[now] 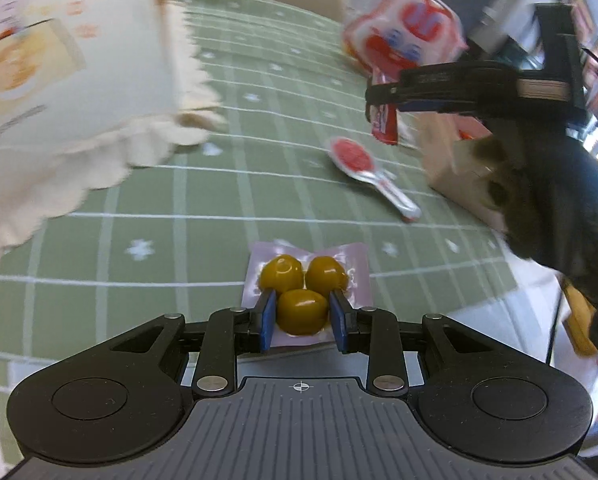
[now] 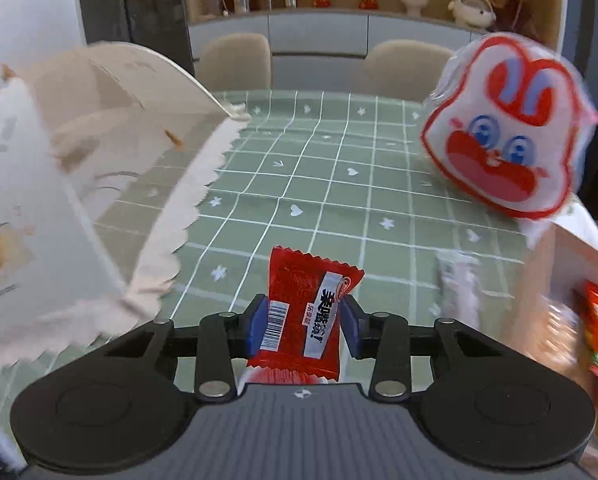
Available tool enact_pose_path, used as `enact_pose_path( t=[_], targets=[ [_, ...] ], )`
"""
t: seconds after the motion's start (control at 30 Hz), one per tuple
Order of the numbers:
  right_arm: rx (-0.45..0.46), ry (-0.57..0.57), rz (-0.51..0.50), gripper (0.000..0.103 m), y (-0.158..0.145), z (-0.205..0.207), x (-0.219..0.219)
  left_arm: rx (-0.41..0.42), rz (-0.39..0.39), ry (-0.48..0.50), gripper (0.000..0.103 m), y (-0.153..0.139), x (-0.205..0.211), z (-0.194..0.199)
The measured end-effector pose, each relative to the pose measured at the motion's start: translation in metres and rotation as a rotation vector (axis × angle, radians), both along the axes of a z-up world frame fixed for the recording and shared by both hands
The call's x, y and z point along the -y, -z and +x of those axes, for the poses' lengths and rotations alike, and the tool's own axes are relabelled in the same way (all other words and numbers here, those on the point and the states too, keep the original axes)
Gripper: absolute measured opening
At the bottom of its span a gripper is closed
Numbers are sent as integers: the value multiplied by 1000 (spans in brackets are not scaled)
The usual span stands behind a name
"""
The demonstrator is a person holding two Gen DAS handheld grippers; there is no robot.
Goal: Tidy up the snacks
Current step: 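Drop the red packet into the pink box with right while left drops the olive packet in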
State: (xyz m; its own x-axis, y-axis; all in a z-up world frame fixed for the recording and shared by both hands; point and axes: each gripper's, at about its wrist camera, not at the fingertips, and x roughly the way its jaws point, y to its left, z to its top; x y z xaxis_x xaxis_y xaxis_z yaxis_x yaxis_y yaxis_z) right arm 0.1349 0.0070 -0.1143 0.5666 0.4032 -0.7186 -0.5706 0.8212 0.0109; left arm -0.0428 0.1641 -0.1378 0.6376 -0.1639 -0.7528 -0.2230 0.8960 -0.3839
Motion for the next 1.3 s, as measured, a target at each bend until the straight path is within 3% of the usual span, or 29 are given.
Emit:
enact_pose_path(
  t=[0.17, 0.37, 0.47, 0.57, 0.67, 0.73, 0.83, 0.93, 1.07, 1.17, 1.3],
  targets=[
    [-11, 86, 32, 38, -21, -53, 67, 19, 20, 161, 33, -6, 29, 18],
    [46, 269, -14, 38, -37, -113, 143, 57, 23, 378, 33, -24, 70, 33],
    [84, 356, -18, 38, -55, -132, 172, 151, 30, 446, 33, -57, 83, 51],
    [130, 410, -5, 38, -74, -147, 194, 296, 93, 486, 33, -101, 94, 87],
    [163, 437, -1, 39, -85, -151, 208, 417, 176, 471, 33, -136, 109, 138],
    [174, 444, 0, 39, -89, -148, 214, 440, 168, 454, 33, -148, 122, 183],
    [188, 442, -14, 38, -92, -139, 217, 419, 162, 426, 33, -144, 144, 245],
    [195, 431, -15, 39, -96, -132, 223, 335, 142, 408, 33, -116, 168, 293],
    [189, 426, -25, 39, -97, -120, 234, 167, 12, 431, 34, -62, 175, 331],
    [165, 418, -22, 39, -97, -101, 244, 145, -7, 400, 32, -44, 166, 331],
    [123, 405, 4, 39, -98, -60, 252, 175, -35, 303, 32, -50, 140, 294]
  ],
)
